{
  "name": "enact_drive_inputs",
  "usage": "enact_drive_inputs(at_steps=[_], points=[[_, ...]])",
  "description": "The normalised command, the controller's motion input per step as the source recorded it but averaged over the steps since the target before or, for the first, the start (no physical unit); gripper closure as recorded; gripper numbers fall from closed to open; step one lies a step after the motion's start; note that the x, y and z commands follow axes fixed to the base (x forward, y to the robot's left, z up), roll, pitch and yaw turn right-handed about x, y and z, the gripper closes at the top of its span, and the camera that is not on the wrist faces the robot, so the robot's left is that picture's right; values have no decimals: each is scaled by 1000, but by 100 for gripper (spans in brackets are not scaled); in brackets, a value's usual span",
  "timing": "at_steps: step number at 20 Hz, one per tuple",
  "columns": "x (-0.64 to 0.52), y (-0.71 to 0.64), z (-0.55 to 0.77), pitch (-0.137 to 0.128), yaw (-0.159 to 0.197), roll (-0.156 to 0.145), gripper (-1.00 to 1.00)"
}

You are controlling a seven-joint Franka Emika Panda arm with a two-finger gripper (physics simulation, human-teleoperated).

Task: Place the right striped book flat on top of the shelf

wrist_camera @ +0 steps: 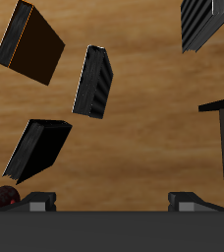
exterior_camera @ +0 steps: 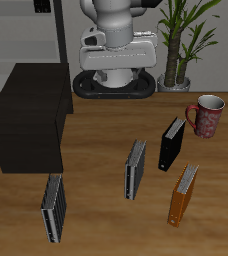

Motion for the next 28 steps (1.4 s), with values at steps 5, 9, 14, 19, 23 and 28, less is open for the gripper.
enact_drive_inputs(at_steps=[5, 9, 14, 19, 23, 28], points=[[116, -70, 5, 15, -4, -22, -100], [286, -176, -52, 14, -5, -67, -100], [439, -319, 53, 12, 0, -85, -100], [487, -285, 13, -1, 68, -69, -100], [428, -187, -4, 3, 10, -8, -100], [520, -308, 69, -11, -10, -46, -100]])
